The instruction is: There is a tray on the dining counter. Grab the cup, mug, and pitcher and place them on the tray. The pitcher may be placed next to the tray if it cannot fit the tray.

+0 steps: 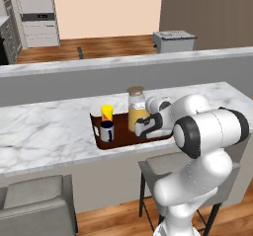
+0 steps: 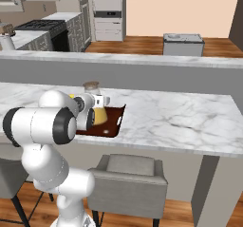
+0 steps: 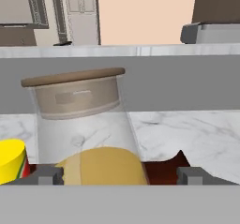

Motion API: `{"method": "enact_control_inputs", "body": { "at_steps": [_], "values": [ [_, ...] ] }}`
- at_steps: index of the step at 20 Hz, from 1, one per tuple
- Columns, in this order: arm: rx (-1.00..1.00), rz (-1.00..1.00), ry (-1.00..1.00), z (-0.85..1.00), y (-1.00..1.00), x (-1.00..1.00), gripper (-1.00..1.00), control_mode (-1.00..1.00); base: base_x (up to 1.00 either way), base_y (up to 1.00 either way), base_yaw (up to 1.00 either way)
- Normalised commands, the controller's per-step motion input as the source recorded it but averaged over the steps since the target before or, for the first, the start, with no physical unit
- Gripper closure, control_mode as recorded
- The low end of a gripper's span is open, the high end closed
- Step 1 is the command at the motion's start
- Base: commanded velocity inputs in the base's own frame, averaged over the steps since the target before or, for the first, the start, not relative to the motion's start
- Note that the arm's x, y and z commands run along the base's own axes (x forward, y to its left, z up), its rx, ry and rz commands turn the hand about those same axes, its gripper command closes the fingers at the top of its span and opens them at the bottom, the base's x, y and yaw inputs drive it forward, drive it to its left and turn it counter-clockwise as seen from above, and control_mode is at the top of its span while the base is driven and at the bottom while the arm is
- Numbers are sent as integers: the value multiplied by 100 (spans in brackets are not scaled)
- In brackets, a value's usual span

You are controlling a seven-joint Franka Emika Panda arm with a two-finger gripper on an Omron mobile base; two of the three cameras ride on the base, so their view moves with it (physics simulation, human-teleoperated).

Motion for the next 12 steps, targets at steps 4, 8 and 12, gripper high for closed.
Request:
{"method": "enact_control_inputs", "body": {
  "at_steps": [4, 8, 12],
  "values": [
    [0, 0, 0, 0, 0, 0, -100, -100, 0, 0, 0],
    [0, 0, 0, 0, -1, -4, -100, -100, 0, 0, 0],
    [0, 0, 1, 0, -13, -8, -100, -100, 0, 0, 0]
  ]
}}
